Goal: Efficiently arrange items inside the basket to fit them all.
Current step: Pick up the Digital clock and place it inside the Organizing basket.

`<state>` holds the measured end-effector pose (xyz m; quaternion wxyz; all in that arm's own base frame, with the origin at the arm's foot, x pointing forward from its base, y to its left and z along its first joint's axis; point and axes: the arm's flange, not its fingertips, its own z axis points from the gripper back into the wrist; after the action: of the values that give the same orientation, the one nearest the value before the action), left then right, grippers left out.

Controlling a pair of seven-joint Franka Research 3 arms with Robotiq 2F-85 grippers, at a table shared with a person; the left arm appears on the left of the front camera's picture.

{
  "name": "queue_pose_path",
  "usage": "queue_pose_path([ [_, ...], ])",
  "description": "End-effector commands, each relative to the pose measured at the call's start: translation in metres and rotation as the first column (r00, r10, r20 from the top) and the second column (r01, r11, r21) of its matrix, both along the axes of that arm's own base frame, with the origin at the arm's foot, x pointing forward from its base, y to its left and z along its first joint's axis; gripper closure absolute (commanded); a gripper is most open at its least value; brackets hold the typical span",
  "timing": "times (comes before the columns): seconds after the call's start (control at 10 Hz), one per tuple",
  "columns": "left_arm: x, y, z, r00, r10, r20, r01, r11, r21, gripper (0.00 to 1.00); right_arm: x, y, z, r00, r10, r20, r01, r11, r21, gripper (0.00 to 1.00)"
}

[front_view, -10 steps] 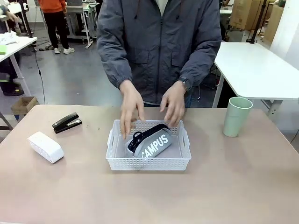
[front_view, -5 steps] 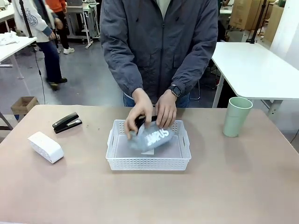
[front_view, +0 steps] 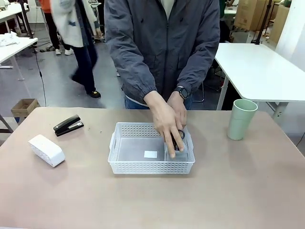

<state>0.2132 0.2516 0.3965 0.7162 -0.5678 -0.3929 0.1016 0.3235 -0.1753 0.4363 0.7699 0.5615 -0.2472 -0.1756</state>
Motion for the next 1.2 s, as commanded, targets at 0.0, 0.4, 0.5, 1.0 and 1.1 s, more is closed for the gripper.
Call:
queue_pose_path([
  [0.0, -0.0038, -0.0012, 0.0115, 0.999, -0.011, 0.036, 0.01, 1.0, 0.02, 0.0, -0.0064, -0.0006, 0.0026, 0.999, 0.03, 0.018, -0.031, 0.999, 0.037, 0.0],
  [0.4, -0.0038, -0.0012, 0.0115, 0.999, -0.011, 0.036, 0.01, 1.0, 0.02, 0.0, -0.0064, -0.0006, 0.0026, 0.999, 0.03, 0.018, -0.031, 0.999, 0.037, 0.0],
  [0.5, -0.0038, -0.0012, 0.0115, 0.999, -0.011, 0.036, 0.01, 1.0, 0.02, 0.0, -0.0064, -0.0006, 0.0026, 0.999, 0.03, 0.018, -0.031, 0.999, 0.037, 0.0],
  [1.0, -0.0038, -0.0012, 0.0115, 0.999, -0.011, 0.036, 0.01, 1.0, 0.02, 0.0, -0.0064, -0.0006, 0.0026, 0.999, 0.03, 0.018, -0.031, 0.999, 0.037, 0.0],
  [1.1, -0.0038, -0.0012, 0.0115, 0.999, -0.011, 0.036, 0.01, 1.0, 0.02, 0.0, -0.0064, -0.0006, 0.0026, 0.999, 0.03, 0.018, -0.031, 0.999, 0.037, 0.0],
])
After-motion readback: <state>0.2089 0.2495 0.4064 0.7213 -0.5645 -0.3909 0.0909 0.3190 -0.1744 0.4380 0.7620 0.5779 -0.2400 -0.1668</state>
